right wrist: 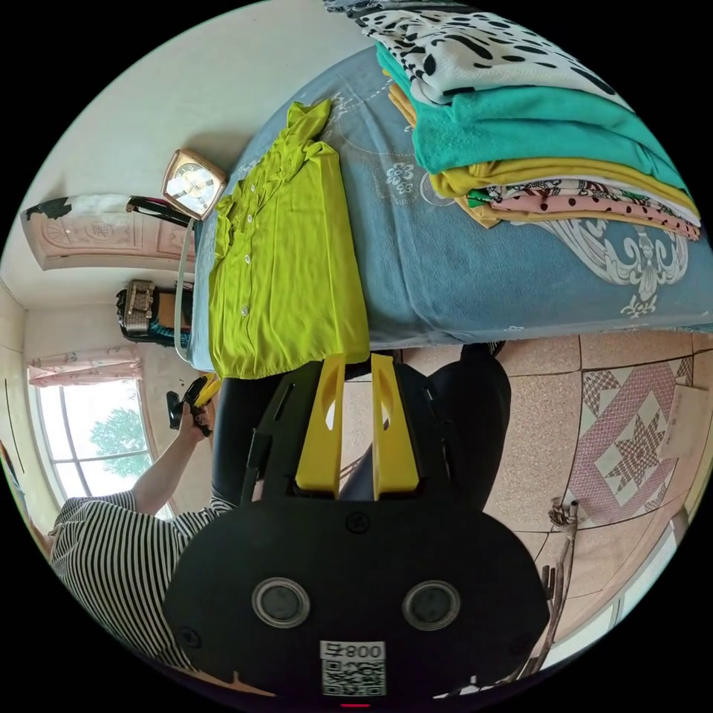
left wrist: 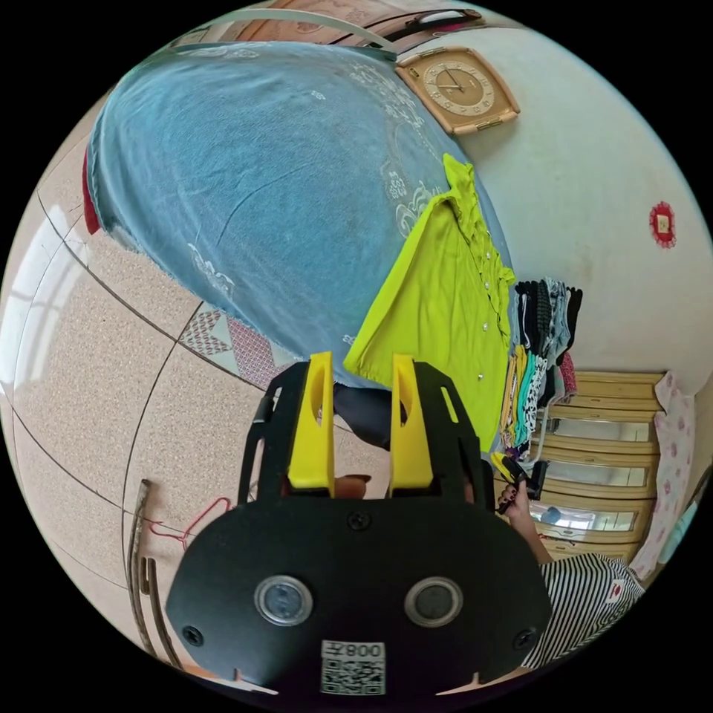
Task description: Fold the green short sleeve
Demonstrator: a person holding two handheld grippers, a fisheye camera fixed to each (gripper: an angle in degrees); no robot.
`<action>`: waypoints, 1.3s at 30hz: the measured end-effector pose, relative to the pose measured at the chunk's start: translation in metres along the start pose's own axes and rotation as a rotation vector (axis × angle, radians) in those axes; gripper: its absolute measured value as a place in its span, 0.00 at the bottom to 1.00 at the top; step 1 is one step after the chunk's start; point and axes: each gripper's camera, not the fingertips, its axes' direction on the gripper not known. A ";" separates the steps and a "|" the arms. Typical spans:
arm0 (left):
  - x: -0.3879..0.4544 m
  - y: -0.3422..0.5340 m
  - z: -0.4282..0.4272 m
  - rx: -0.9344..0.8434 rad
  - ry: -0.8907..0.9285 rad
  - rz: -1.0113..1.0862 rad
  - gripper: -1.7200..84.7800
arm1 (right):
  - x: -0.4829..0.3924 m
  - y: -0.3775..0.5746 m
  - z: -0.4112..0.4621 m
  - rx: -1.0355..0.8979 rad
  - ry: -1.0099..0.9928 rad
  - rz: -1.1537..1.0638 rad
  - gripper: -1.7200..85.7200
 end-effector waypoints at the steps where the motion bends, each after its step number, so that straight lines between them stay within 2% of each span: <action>1: -0.004 0.001 -0.008 0.006 0.008 -0.005 0.15 | 0.005 0.000 0.003 -0.004 -0.010 0.004 0.11; 12: -0.013 0.011 -0.048 -0.076 0.009 0.038 0.13 | 0.054 -0.010 0.031 -0.049 -0.049 0.011 0.12; 16: -0.017 0.021 -0.068 -0.097 -0.017 0.027 0.10 | 0.074 -0.010 0.039 -0.074 -0.015 0.028 0.07; 19: -0.022 0.033 -0.086 -0.093 -0.018 0.022 0.05 | 0.094 -0.005 0.039 -0.086 -0.079 0.029 0.04; 26: -0.016 0.067 -0.145 0.011 0.197 0.055 0.03 | 0.114 0.013 0.017 -0.062 -0.177 -0.044 0.03; 32: 0.010 0.093 -0.199 0.061 0.295 0.186 0.03 | 0.130 0.030 -0.023 0.009 -0.301 -0.109 0.02; 39: 0.027 0.128 -0.236 0.076 0.380 0.260 0.03 | 0.146 0.057 -0.059 0.050 -0.352 -0.178 0.02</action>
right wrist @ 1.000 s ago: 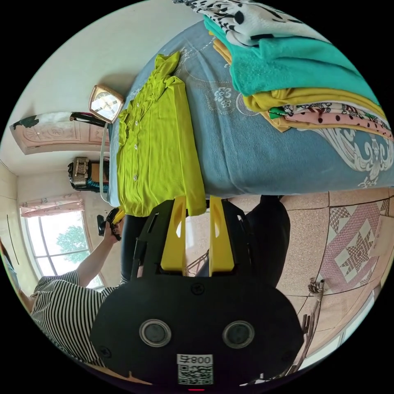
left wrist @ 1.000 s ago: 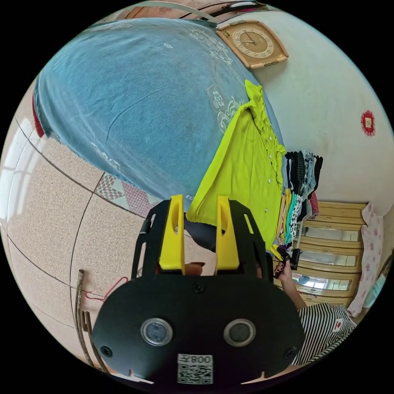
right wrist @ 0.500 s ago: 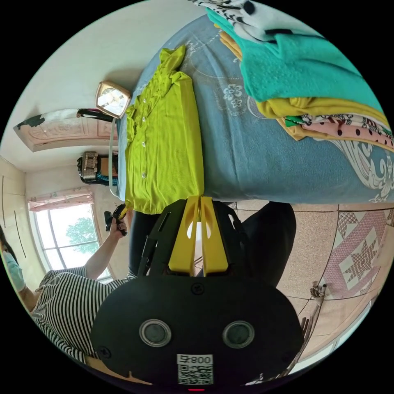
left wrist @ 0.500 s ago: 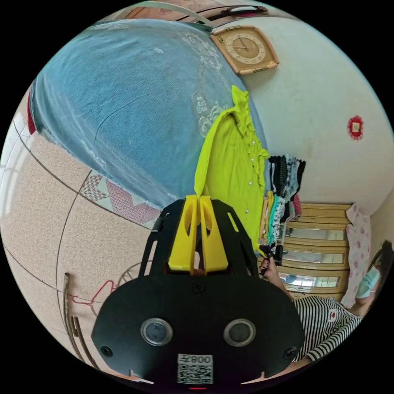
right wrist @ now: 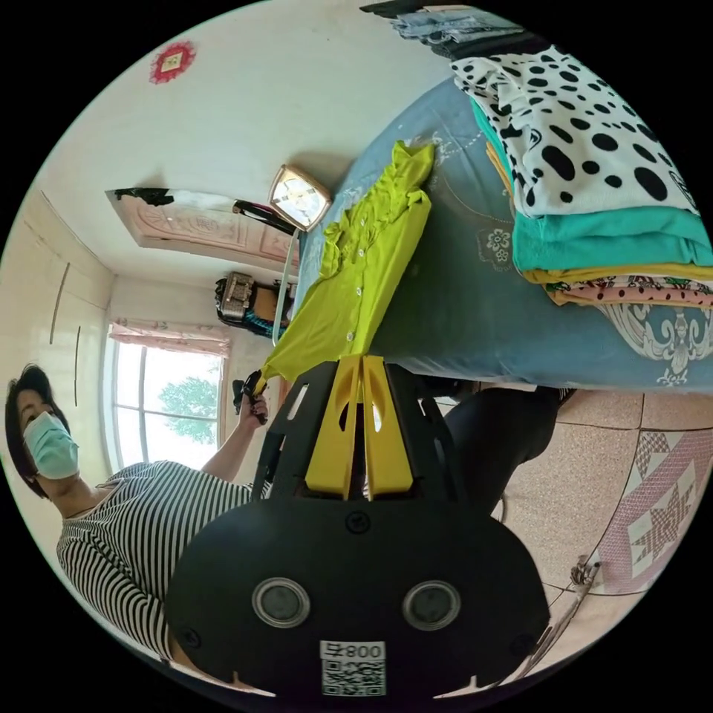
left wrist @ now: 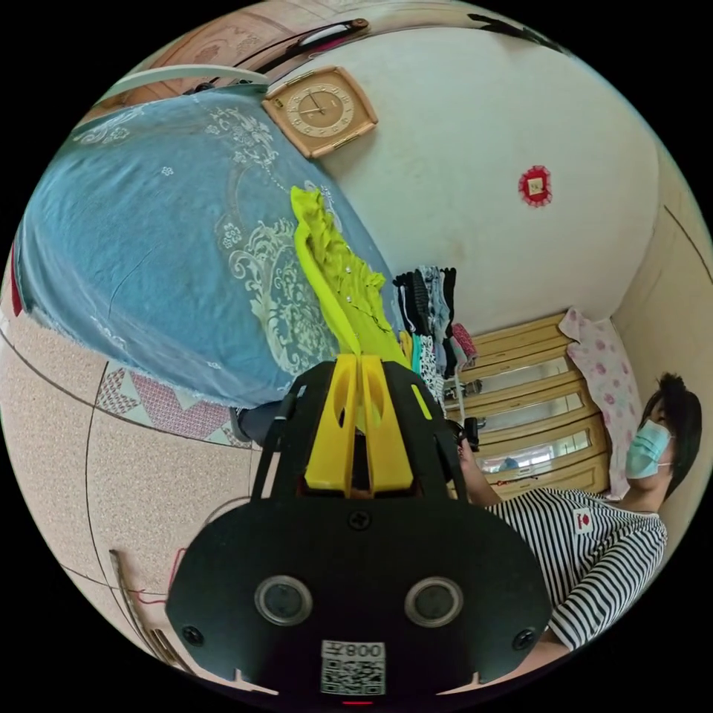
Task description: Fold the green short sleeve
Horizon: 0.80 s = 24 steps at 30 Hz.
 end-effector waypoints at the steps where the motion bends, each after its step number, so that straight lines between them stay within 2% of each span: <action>1: 0.004 0.006 -0.005 0.004 0.016 0.005 0.03 | 0.001 0.007 -0.008 0.007 -0.009 -0.006 0.02; 14: 0.019 0.077 -0.048 0.012 0.087 -0.016 0.03 | 0.036 0.096 -0.070 0.028 -0.046 0.029 0.02; 24: 0.013 0.091 -0.040 0.020 0.133 -0.062 0.03 | 0.047 0.108 -0.085 0.015 -0.033 0.057 0.02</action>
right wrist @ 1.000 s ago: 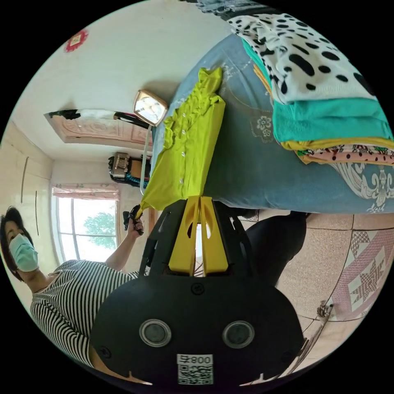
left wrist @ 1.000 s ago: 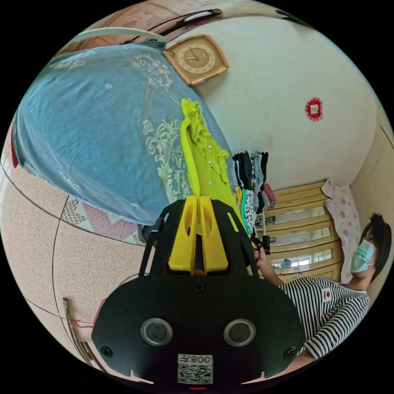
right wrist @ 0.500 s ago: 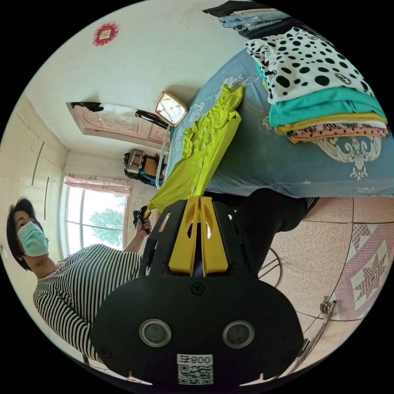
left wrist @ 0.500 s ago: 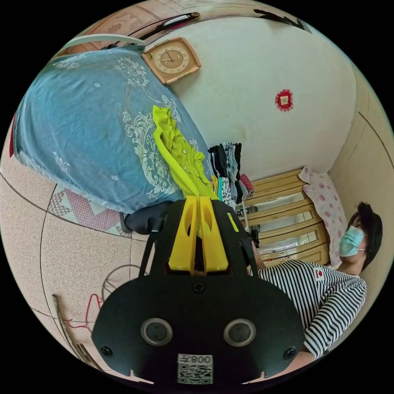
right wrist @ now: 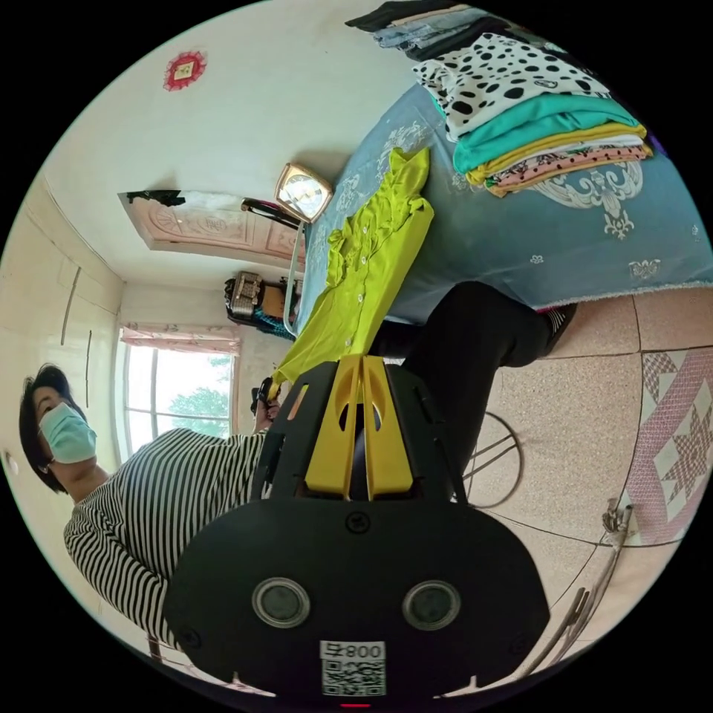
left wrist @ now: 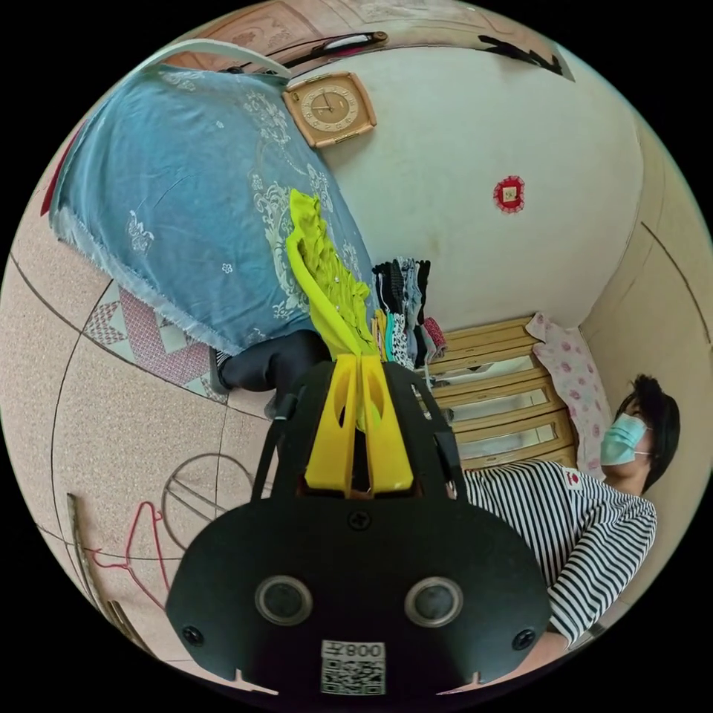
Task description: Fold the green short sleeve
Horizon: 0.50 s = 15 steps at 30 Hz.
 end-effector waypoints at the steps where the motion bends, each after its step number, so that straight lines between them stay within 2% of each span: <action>1: -0.002 -0.003 0.004 0.009 0.014 -0.010 0.03 | 0.003 -0.005 0.000 0.004 -0.011 0.010 0.02; 9: 0.004 -0.051 0.035 0.025 0.036 -0.004 0.03 | -0.008 -0.058 -0.010 0.018 -0.013 0.007 0.02; 15: 0.009 -0.118 0.070 0.053 0.057 0.000 0.03 | -0.028 -0.125 -0.020 0.068 -0.046 -0.004 0.02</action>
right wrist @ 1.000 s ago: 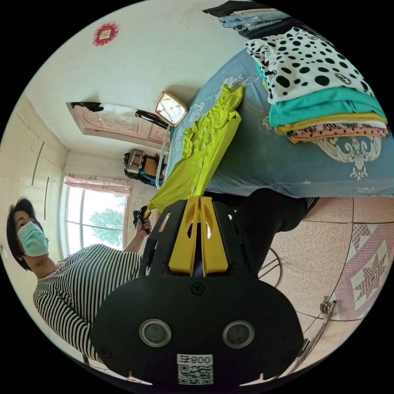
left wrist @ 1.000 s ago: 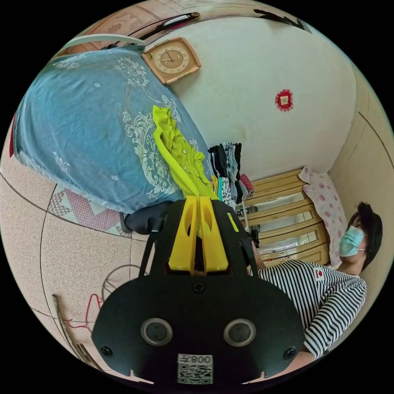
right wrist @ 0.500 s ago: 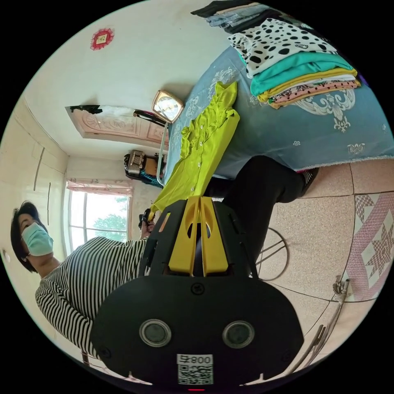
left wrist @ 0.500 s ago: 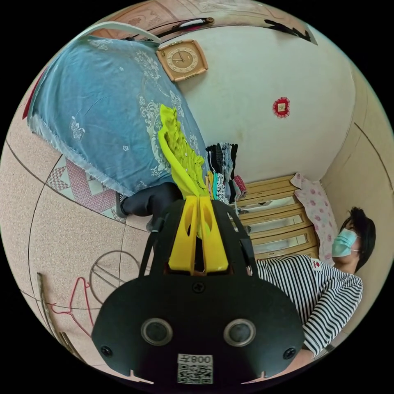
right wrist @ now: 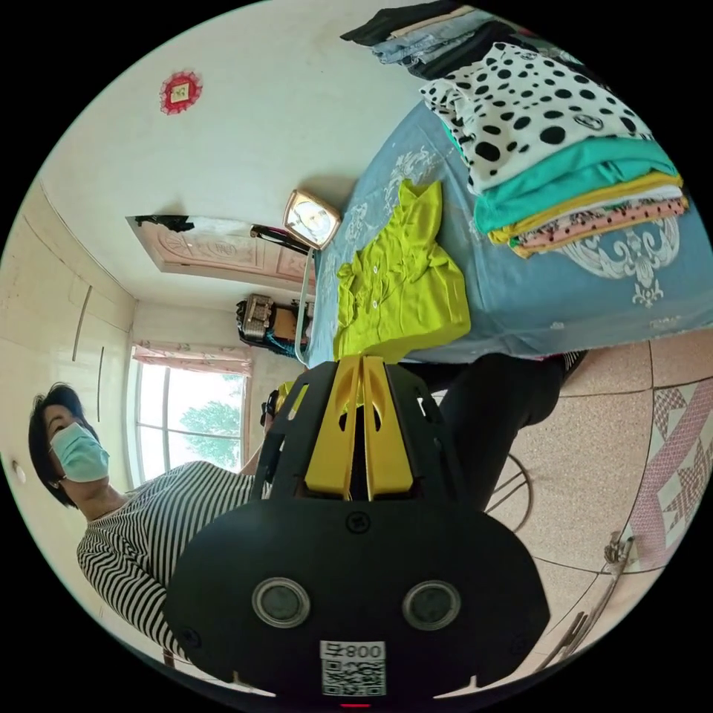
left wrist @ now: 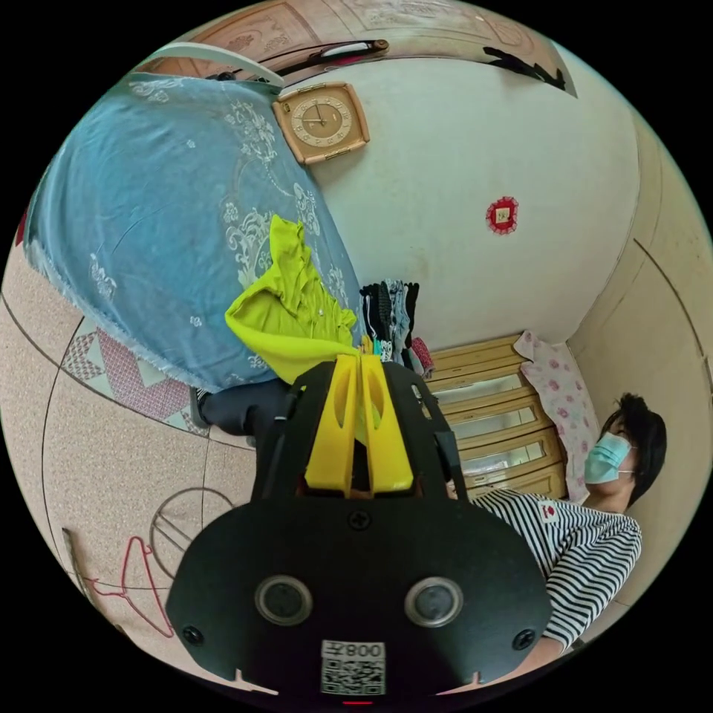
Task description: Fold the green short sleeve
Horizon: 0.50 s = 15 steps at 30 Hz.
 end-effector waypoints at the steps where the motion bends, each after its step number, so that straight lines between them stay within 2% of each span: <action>1: 0.001 -0.017 0.010 0.003 -0.002 0.004 0.03 | -0.006 -0.017 0.001 0.004 0.003 -0.005 0.02; 15: -0.009 -0.247 0.180 -0.012 -0.080 0.041 0.03 | -0.079 -0.262 0.046 0.004 0.108 -0.061 0.02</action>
